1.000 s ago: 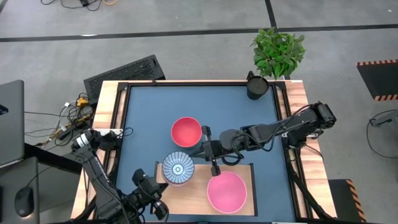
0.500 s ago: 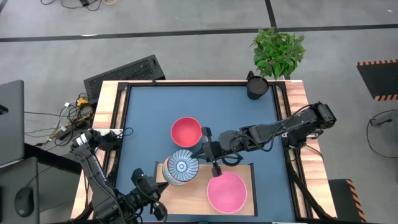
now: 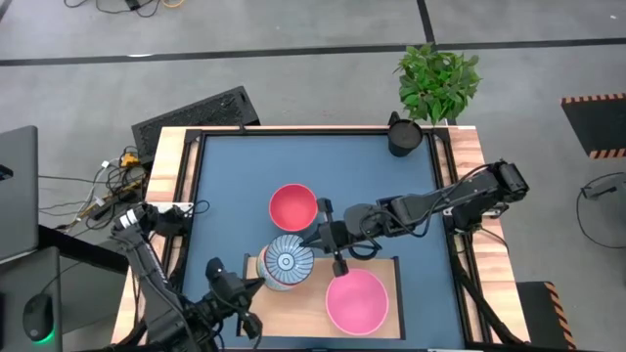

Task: Place and stack bowls onto a shelf
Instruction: Adjust the stacked bowls on the shelf

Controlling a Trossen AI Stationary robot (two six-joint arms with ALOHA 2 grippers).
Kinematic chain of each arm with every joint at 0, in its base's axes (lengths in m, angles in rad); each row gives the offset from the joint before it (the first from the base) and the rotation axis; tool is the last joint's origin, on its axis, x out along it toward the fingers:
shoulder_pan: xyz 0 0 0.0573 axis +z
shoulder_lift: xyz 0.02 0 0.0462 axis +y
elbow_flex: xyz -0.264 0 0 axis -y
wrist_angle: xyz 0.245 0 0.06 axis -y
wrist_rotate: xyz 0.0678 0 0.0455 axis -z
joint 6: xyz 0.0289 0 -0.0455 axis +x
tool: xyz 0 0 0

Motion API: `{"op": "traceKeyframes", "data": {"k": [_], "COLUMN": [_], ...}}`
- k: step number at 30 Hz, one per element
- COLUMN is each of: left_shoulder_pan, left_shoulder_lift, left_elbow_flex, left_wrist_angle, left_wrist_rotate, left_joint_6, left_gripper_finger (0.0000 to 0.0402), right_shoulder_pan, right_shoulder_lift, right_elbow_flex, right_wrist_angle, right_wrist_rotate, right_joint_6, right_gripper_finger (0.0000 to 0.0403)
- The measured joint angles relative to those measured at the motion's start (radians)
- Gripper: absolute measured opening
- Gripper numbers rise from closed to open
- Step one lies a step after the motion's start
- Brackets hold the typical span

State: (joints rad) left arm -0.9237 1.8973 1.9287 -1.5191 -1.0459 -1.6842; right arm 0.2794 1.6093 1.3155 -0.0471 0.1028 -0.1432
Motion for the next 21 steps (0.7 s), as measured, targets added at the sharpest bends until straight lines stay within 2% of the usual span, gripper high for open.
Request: {"op": "traceKeyframes", "data": {"k": [10,17,21], "left_shoulder_pan": [0.021,0.029,0.025], "left_shoulder_lift": [0.002,0.002,0.003], "left_elbow_flex": [-0.068,-0.068,-0.045], "left_wrist_angle": [0.054,0.044,0.059], "left_wrist_rotate": [0.102,0.099,0.06], "left_joint_6": [-0.038,-0.021,0.0], "left_gripper_finger": [0.0,0.0,0.0], "right_shoulder_pan": [0.0,0.0,0.004], "right_shoulder_lift": [0.0,0.0,0.0], "right_elbow_flex": [0.0,0.0,0.0], "right_wrist_angle": [0.0,0.001,0.002], "right_wrist_rotate": [0.001,0.0,0.001], "right_joint_6": [0.001,0.001,0.003], "right_gripper_finger": [0.0027,0.0027,0.0027]}}
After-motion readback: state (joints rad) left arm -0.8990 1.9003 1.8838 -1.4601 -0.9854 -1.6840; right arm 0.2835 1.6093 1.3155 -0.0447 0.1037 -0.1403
